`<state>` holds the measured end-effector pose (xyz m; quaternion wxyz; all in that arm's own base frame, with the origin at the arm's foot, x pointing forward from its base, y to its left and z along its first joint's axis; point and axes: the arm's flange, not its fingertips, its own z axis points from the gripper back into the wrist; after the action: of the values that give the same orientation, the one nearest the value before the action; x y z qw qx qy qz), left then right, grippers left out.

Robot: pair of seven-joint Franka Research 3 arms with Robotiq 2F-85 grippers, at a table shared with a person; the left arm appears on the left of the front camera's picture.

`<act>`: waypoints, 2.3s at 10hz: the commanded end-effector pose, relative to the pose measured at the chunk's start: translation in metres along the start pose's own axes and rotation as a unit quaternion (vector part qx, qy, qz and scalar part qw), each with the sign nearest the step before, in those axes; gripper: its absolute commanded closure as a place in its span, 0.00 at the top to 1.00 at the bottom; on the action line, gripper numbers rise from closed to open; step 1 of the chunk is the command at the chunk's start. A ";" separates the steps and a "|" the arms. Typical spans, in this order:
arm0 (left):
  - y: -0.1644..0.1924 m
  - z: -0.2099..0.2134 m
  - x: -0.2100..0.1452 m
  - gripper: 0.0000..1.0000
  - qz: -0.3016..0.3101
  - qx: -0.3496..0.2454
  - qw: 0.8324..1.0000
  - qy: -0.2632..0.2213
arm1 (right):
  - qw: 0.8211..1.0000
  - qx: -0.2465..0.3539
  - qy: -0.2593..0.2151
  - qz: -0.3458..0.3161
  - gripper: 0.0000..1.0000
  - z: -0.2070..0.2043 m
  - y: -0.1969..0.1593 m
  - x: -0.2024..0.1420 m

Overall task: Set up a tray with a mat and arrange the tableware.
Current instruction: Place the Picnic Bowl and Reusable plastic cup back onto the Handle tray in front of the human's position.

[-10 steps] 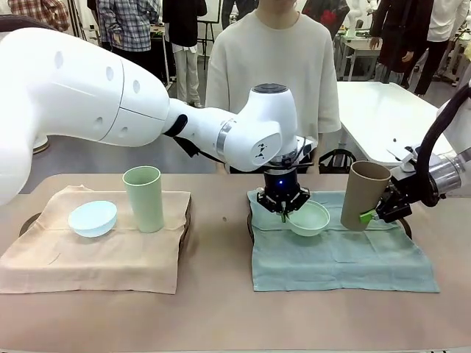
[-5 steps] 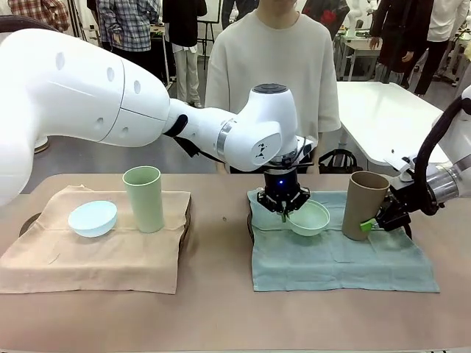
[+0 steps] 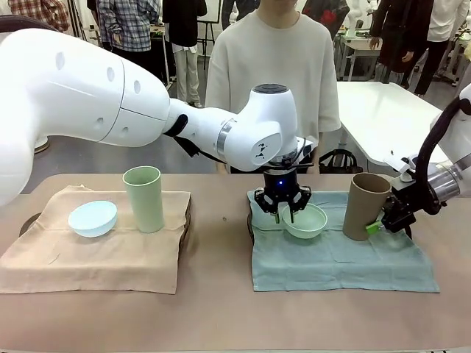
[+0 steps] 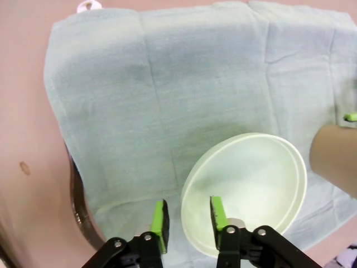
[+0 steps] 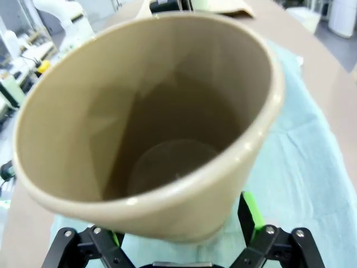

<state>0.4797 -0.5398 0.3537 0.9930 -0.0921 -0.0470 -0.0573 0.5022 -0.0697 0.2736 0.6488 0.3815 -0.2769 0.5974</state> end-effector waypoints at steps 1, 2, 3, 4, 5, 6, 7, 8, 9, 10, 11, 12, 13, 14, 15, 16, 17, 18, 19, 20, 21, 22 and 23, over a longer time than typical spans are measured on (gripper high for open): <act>0.002 0.009 -0.005 1.00 -0.021 0.001 1.000 0.005 | 0.998 -0.021 0.055 -0.030 1.00 0.018 0.001 0.012; 0.003 0.014 -0.005 1.00 -0.026 -0.002 1.000 0.006 | 0.996 -0.035 0.068 -0.049 1.00 0.030 -0.001 0.012; 0.006 0.020 -0.009 1.00 -0.027 -0.005 1.000 0.003 | 0.994 -0.052 0.069 -0.070 1.00 0.045 0.001 0.016; 0.012 0.030 -0.012 0.72 -0.030 0.004 1.000 0.004 | 0.991 -0.064 0.078 -0.084 1.00 0.060 0.007 0.025; 0.017 0.045 -0.018 0.78 -0.045 0.027 0.999 0.000 | 0.985 -0.087 0.102 -0.109 1.00 0.078 0.015 0.036; 0.022 0.064 -0.022 0.78 -0.066 0.054 0.996 -0.010 | 0.975 -0.116 0.134 -0.135 1.00 0.098 0.023 0.053; 0.027 0.088 -0.033 0.78 -0.092 0.072 0.993 -0.017 | 0.963 -0.134 0.153 -0.177 1.00 0.111 0.031 0.074; 0.032 0.111 -0.042 0.78 -0.114 0.099 0.988 -0.028 | 0.943 -0.136 0.181 -0.242 1.00 0.116 0.042 0.102; 0.037 0.134 -0.050 0.78 -0.127 0.122 0.984 -0.042 | 0.928 -0.127 0.204 -0.284 1.00 0.114 0.052 0.130; 0.044 0.152 -0.055 0.78 -0.127 0.130 0.982 -0.053 | 0.907 -0.129 0.229 -0.331 1.00 0.108 0.060 0.156; 0.054 0.172 -0.058 0.78 -0.125 0.138 0.981 -0.063 | 0.886 -0.133 0.249 -0.368 1.00 0.095 0.065 0.175; 0.065 0.192 -0.063 0.78 -0.117 0.143 0.980 -0.076 | 0.857 -0.149 0.286 -0.402 1.00 0.079 0.069 0.191; 0.074 0.209 -0.070 0.78 -0.109 0.156 0.978 -0.085 | 0.835 -0.167 0.317 -0.418 1.00 0.067 0.076 0.208; 0.083 0.226 -0.079 0.78 -0.101 0.162 0.977 -0.096 | 0.808 -0.226 0.336 -0.427 1.00 0.060 0.082 0.229; 0.090 0.237 -0.084 0.78 -0.087 0.164 0.977 -0.103 | 0.795 -0.274 0.343 -0.418 1.00 0.060 0.090 0.249; 0.098 0.243 -0.085 0.78 -0.075 0.164 0.978 -0.105 | 0.796 -0.307 0.339 -0.396 1.00 0.065 0.095 0.266; 0.077 0.238 -0.069 0.78 -0.097 0.151 0.979 -0.092 | 0.818 -0.229 0.323 -0.418 1.00 0.059 0.082 0.238; 0.077 0.238 -0.069 0.78 -0.097 0.151 0.979 -0.092 | 0.818 -0.229 0.323 -0.418 1.00 0.059 0.082 0.238; 0.077 0.238 -0.069 0.78 -0.097 0.151 0.979 -0.092 | 0.818 -0.229 0.323 -0.418 1.00 0.059 0.082 0.238; 0.077 0.238 -0.069 0.78 -0.097 0.151 0.979 -0.092 | 0.818 -0.229 0.323 -0.418 1.00 0.059 0.082 0.238; 0.077 0.238 -0.069 0.78 -0.097 0.151 0.979 -0.092 | 0.818 -0.229 0.323 -0.418 1.00 0.059 0.082 0.238; 0.077 0.238 -0.069 0.78 -0.097 0.151 0.979 -0.092 | 0.818 -0.229 0.323 -0.418 1.00 0.059 0.082 0.238; 0.077 0.238 -0.069 0.78 -0.097 0.151 0.979 -0.092 | 0.818 -0.229 0.323 -0.418 1.00 0.059 0.082 0.238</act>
<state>0.4010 -0.4137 0.5629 0.9770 0.0605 -0.1517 -0.1372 0.4597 0.0133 0.5128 0.9603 0.0702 0.0084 0.2699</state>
